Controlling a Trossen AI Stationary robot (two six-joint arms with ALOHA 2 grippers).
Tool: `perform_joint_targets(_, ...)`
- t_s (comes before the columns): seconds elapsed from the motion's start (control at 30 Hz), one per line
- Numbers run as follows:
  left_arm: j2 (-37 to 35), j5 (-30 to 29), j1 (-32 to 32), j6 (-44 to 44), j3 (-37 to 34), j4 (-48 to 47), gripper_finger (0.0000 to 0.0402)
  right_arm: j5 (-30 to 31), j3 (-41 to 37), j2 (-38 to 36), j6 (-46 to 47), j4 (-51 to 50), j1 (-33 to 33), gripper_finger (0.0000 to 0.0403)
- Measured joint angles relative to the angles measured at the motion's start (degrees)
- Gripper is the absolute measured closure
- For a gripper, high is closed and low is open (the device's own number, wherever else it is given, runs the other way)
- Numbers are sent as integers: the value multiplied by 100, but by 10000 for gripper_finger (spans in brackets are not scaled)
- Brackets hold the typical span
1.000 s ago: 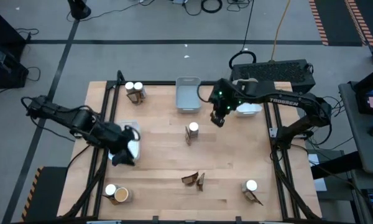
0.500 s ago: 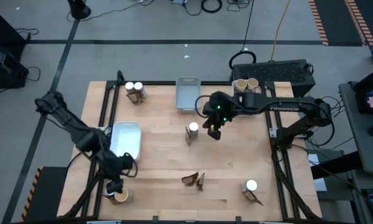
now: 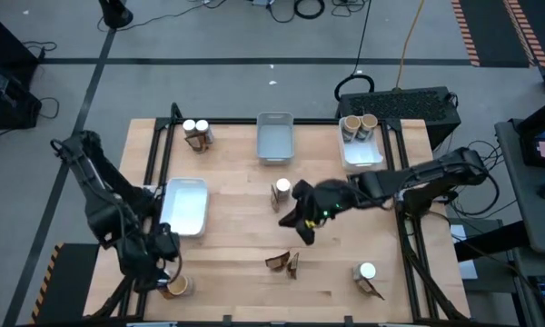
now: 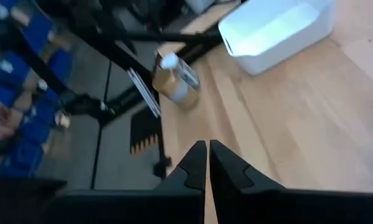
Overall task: Sort spices by type
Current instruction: Put the gold spice bottle into the top white bin
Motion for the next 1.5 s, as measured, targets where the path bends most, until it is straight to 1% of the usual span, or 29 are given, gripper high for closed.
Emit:
perform_joint_targets(0.07, 127, 151, -41, 297, -49, 13, 153, 377, 0, 0, 229, 123, 287, 403)
perform_joint_targets(0.2, 370, 208, -55, 807, -51, 205, 153, 977, 0, 0, 492, 258, 742, 403)
perform_joint_targets(0.3, 488, 210, -54, 1294, -51, 425, 152, 1206, 0, 0, 538, 227, 955, 403)
perform_joint_targets(0.37, 565, 210, -54, 1410, -51, 516, 152, 1267, 0, 0, 538, 195, 1039, 403)
perform_joint_targets(0.47, 655, 208, 15, 1313, -51, 590, 148, 1216, 0, 0, 406, 152, 1075, 403)
perform_joint_targets(0.53, 740, 204, 110, 1145, -51, 596, 138, 1091, 0, 0, 190, 122, 1076, 403)
perform_joint_targets(0.67, 918, 275, 302, 778, -51, 823, 102, 978, 0, 0, -203, -7, 1010, 403)
perform_joint_targets(0.77, 1055, 405, 417, 755, -51, 1259, 72, 974, 0, 0, -557, -57, 914, 403)
perform_joint_targets(0.87, 1182, 493, 531, 749, 13, 1481, 55, 976, 0, 0, -894, -57, 812, 403)
perform_joint_targets(1.17, 1292, 470, 1154, 938, 320, 1466, 52, 961, 0, 0, -1763, -134, 730, 403)
perform_joint_targets(1.3, 1290, 398, 1426, 1281, 435, 1458, 52, 956, 0, 0, -1973, -184, 730, 403)
perform_joint_targets(1.5, 1290, 511, 1713, 1529, 473, 1425, 52, 956, 0, 0, -2188, -182, 730, 403)
